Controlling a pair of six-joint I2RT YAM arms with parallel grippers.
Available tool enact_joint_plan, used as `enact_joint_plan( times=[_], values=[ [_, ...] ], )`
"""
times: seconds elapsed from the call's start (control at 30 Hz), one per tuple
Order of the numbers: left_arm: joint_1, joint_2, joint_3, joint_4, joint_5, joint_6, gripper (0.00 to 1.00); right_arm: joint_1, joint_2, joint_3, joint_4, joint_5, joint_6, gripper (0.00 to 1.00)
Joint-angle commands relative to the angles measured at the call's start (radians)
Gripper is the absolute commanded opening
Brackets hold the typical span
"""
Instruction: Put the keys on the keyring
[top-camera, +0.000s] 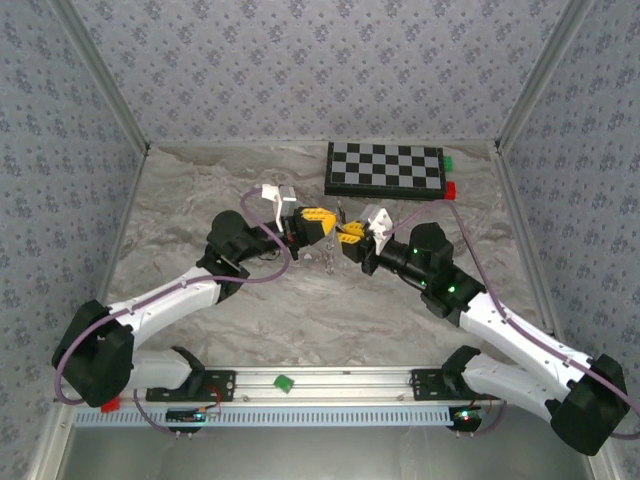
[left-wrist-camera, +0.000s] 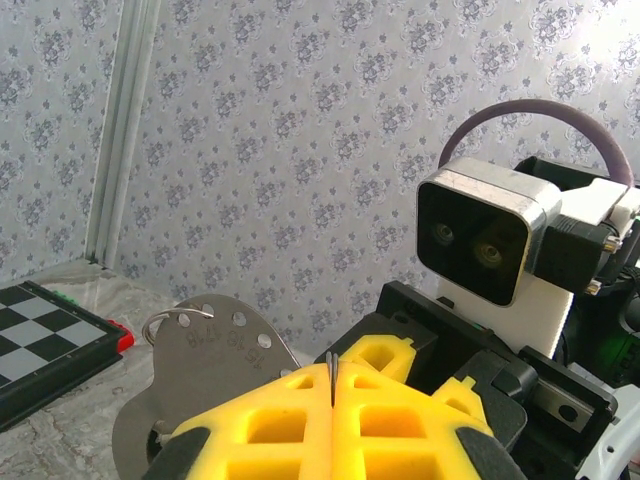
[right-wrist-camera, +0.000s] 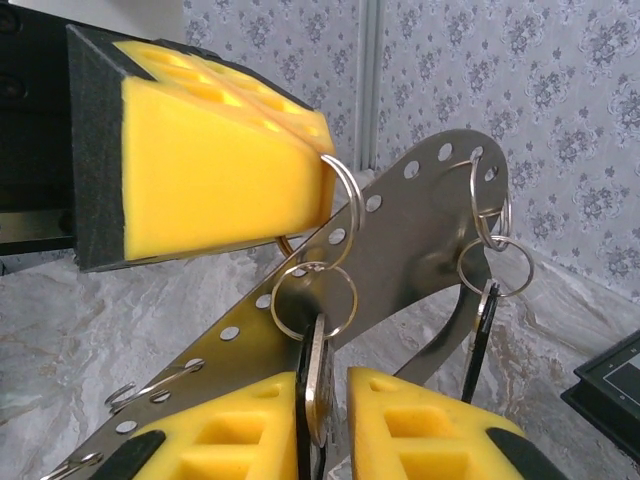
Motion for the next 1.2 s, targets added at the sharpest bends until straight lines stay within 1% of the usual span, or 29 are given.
enact_joint_plan(
  times=[0.0, 0.1, 0.13, 0.5, 0.6, 1.17],
  values=[
    [-0.006, -0.007, 0.018, 0.062, 0.026, -0.011, 0.0, -0.007, -0.012, -0.006, 0.042, -0.019, -0.017, 0.15],
    [-0.005, -0.008, 0.019, 0.06, 0.028, -0.01, 0.0, -0.007, -0.014, -0.006, 0.029, -0.03, -0.02, 0.01],
    [-0.006, -0.008, 0.018, 0.059, 0.028, -0.009, 0.0, -0.009, -0.016, -0.006, 0.025, -0.033, -0.023, 0.0],
    [-0.007, 0.011, 0.029, 0.041, 0.066, 0.004, 0.0, -0.028, -0.041, 0.056, -0.103, -0.08, -0.046, 0.0],
    [-0.009, 0.021, 0.032, 0.049, 0.084, -0.001, 0.0, -0.029, -0.041, 0.065, -0.113, -0.08, -0.047, 0.0],
    [-0.01, 0.062, 0.048, -0.007, 0.098, 0.048, 0.0, -0.078, -0.092, 0.095, -0.166, -0.068, -0.052, 0.0]
  ],
)
